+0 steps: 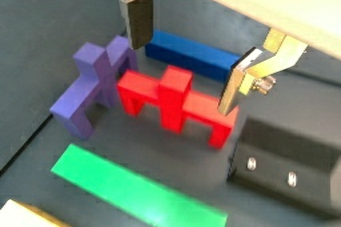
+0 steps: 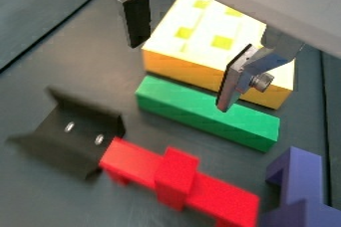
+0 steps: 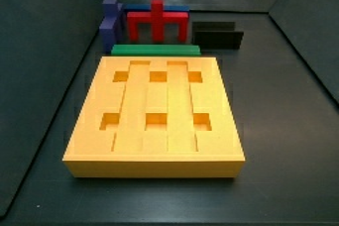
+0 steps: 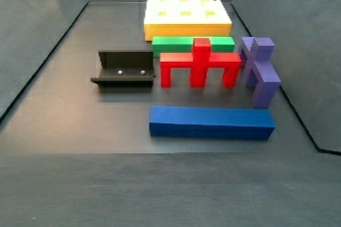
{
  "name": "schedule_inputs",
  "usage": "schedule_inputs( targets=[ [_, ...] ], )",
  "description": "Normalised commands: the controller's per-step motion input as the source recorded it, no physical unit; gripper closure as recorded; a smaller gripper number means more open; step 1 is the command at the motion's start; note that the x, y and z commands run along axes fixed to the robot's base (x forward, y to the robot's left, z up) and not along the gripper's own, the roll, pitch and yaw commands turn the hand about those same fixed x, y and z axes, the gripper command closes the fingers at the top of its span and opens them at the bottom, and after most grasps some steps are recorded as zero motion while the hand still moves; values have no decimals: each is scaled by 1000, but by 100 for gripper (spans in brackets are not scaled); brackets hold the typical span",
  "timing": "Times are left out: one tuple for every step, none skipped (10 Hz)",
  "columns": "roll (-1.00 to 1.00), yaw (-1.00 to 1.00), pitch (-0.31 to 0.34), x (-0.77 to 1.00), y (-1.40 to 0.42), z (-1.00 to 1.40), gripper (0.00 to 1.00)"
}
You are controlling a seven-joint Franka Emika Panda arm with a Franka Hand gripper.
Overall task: Pick up the green object. Move up. Move to above the board. Insert the green object.
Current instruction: Pick up the green object.
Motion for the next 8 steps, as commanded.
schedule_inputs(
  targets=[
    [0, -611, -113, 34, -574, -191, 0],
    [-13, -697, -139, 0, -511, -171, 0],
    [-41, -851, -153, 0, -311, -203, 0],
    [-41, -923, -131, 0, -220, -209, 0],
    [-34, -983, -96, 0, -146, -214, 0],
    [-31, -1000, -64, 0, 0, -249, 0],
    [-30, -1000, -66, 0, 0, -249, 0],
    [-24, -1000, -59, 0, 0, -231, 0]
  ],
)
